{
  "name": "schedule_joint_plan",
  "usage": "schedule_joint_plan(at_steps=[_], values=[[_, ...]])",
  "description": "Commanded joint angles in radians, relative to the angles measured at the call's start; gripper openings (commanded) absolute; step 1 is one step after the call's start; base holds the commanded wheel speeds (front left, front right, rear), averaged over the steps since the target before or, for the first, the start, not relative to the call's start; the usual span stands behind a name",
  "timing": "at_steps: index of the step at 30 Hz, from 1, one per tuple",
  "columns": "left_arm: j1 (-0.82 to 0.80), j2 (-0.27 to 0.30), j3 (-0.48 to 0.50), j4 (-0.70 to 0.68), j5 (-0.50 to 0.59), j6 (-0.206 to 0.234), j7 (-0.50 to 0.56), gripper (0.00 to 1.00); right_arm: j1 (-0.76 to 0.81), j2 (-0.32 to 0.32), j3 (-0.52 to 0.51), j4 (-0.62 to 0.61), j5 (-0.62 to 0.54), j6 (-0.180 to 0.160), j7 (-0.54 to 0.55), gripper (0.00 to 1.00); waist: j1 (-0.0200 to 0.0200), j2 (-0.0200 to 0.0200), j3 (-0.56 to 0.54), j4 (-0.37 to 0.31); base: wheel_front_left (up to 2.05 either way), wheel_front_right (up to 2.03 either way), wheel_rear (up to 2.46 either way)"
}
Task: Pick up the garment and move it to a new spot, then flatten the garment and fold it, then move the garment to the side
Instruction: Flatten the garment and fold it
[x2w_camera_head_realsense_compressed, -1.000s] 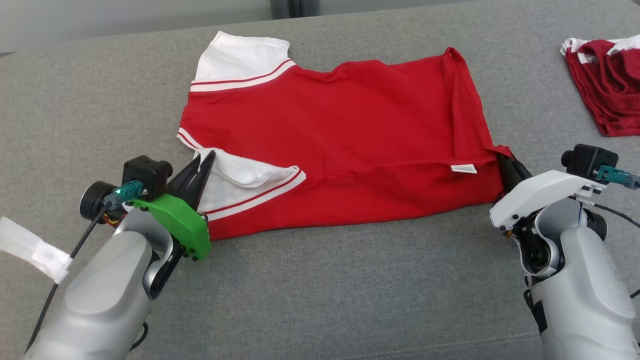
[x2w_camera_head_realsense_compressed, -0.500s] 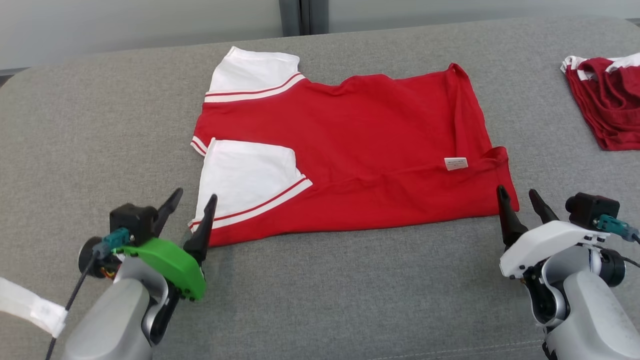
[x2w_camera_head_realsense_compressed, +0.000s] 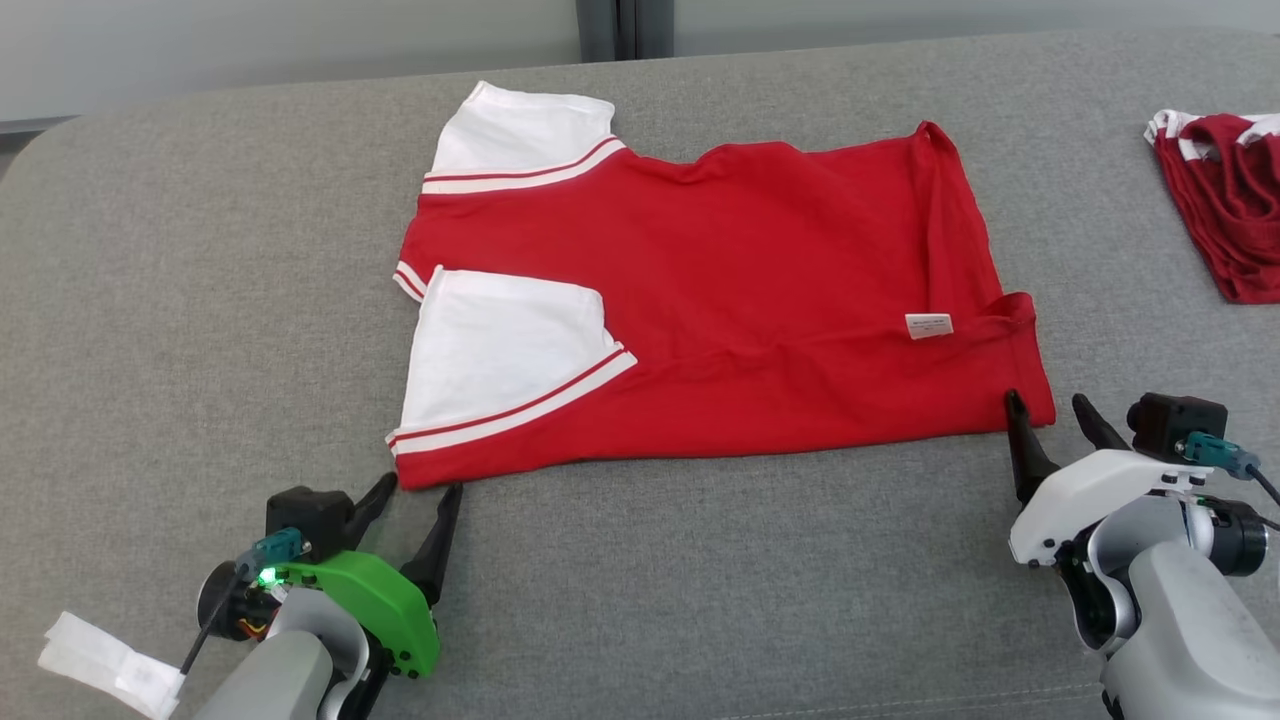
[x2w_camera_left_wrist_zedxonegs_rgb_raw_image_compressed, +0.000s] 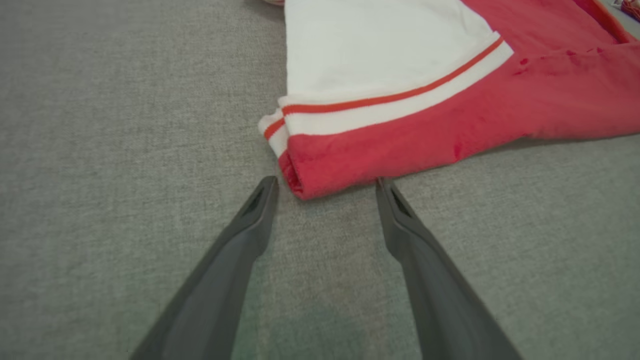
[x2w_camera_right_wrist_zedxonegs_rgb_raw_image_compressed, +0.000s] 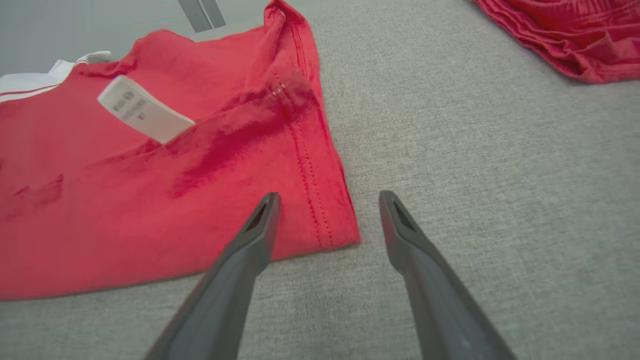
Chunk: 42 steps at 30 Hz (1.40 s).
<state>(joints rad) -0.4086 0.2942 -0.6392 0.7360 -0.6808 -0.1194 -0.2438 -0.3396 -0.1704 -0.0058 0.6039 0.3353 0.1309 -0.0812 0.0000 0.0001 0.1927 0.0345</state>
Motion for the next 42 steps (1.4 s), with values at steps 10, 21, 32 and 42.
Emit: schedule_joint_plan(at_steps=[10,21,32,42], values=[[-0.086,-0.027,0.009,0.067,-0.046,-0.009,-0.011,0.16,-0.104,0.029,0.015,0.171,-0.004,-0.001,-0.027,0.39,0.0,-0.0001,0.037,0.01,0.0,0.0,0.0],[-0.067,-0.013,0.045,0.036,-0.068,-0.012,-0.022,0.0,-0.104,0.023,0.064,0.225,0.054,-0.001,-0.114,0.0,0.0,-0.0001,-0.012,0.019,0.0,0.0,0.0],[0.144,0.001,0.126,-0.13,-0.016,0.027,-0.021,0.0,0.06,0.001,0.103,0.075,0.142,-0.001,-0.129,0.0,0.0,-0.0001,-0.098,0.012,0.0,0.0,0.0],[0.342,0.02,0.13,-0.283,-0.024,0.093,-0.007,0.0,0.292,-0.001,0.046,-0.154,0.139,-0.001,-0.05,0.0,0.0,-0.0001,-0.128,0.026,0.0,0.0,0.0]])
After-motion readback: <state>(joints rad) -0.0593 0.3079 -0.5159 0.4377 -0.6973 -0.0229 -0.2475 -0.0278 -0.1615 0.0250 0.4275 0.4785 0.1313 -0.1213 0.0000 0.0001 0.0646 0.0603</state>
